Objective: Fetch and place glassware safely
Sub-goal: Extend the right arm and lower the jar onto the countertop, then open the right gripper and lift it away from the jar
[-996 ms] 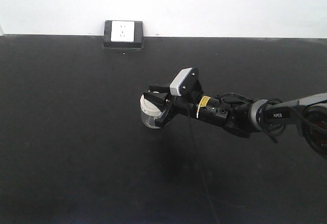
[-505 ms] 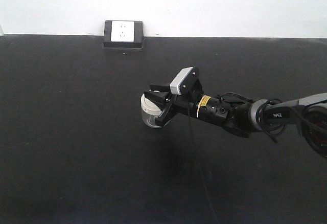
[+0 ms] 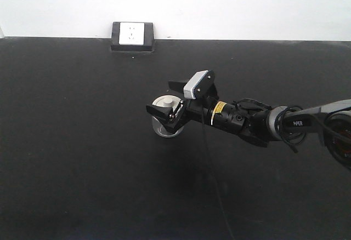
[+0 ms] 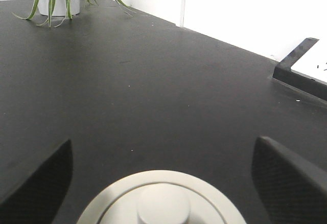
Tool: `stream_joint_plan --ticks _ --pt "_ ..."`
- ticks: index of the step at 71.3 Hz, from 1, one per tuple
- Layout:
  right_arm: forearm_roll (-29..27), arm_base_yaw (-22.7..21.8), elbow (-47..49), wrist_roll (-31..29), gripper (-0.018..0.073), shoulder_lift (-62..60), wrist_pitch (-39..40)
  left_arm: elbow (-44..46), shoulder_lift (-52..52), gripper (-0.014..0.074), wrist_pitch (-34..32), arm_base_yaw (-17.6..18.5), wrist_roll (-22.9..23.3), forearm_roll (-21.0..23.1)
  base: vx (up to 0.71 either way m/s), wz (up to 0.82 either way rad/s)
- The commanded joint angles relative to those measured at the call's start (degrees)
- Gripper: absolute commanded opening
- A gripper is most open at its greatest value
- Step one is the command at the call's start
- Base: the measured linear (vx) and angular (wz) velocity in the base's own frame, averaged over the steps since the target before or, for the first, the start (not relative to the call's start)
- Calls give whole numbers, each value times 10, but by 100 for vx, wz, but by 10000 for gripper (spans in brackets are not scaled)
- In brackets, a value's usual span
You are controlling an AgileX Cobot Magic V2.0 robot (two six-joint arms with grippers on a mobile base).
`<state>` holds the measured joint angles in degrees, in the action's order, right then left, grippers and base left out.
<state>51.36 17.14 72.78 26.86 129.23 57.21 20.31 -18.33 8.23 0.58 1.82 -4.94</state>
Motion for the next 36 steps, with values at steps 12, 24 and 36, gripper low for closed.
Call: stream_joint_plan --ticks 12,24,36 --pt "-18 -3 13 -1 701 -48 40 15 -9 -7 -41 3 5 6 0 0" --pt "-17 -3 13 6 663 -86 23 15 -9 -7 -41 3 5 6 0 0" --pt "-8 -3 13 59 612 -146 -50 15 -9 -7 -41 3 5 6 0 0"
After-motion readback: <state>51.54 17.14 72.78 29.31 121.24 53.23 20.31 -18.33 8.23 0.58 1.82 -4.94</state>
